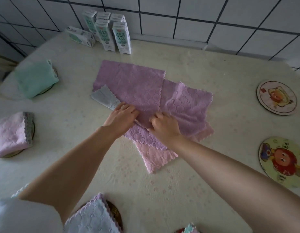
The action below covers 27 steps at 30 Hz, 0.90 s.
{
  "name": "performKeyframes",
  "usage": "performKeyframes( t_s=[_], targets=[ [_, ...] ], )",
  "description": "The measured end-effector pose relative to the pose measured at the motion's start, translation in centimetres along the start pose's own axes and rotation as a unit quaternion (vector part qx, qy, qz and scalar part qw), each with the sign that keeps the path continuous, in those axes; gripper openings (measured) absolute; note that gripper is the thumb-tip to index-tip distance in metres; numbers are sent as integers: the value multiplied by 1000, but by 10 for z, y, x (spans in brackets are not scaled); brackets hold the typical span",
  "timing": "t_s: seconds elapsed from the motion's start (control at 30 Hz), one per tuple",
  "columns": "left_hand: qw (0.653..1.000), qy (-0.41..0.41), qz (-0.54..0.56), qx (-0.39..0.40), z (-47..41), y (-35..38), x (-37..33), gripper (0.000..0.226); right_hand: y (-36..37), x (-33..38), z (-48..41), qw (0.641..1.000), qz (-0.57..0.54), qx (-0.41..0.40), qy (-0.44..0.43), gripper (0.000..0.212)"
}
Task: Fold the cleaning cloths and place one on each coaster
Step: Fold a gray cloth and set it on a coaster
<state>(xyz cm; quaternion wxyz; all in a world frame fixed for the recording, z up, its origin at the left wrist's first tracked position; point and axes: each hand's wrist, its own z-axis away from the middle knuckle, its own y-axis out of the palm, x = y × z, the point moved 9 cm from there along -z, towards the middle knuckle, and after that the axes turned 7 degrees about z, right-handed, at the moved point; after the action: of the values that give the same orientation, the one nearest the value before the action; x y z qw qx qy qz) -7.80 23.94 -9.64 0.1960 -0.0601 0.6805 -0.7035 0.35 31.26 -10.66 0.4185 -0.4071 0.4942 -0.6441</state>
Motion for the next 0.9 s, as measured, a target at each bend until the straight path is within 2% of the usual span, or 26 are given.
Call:
performKeyframes(
  t_s=[0.1,0.2,0.33,0.5,0.6,0.73,0.9],
  targets=[
    [1000,-7,-17,3,0,-1,19,26,-4,5,-5,999,33,-28,-18,12],
    [999,-14,-40,16,0,-4,40,23,-10,3,-11,999,3,-26,-24,10],
    [995,-77,-59,-2,3,-19,81,16,-30,-14,-26,990,-124,-58,17,11],
    [978,-204,-46,-23,16,-47,133,5,-57,-43,-42,950,-290,-91,76,10],
    [976,-205,-26,-64,20,-74,127,8,-77,-54,-42,930,-332,-130,86,9],
    [968,-204,44,-142,29,-104,103,15,-118,-71,-25,918,-330,-205,81,11],
    [957,-172,79,-221,45,-116,61,23,-148,-98,22,900,-324,-286,52,11]
  ],
)
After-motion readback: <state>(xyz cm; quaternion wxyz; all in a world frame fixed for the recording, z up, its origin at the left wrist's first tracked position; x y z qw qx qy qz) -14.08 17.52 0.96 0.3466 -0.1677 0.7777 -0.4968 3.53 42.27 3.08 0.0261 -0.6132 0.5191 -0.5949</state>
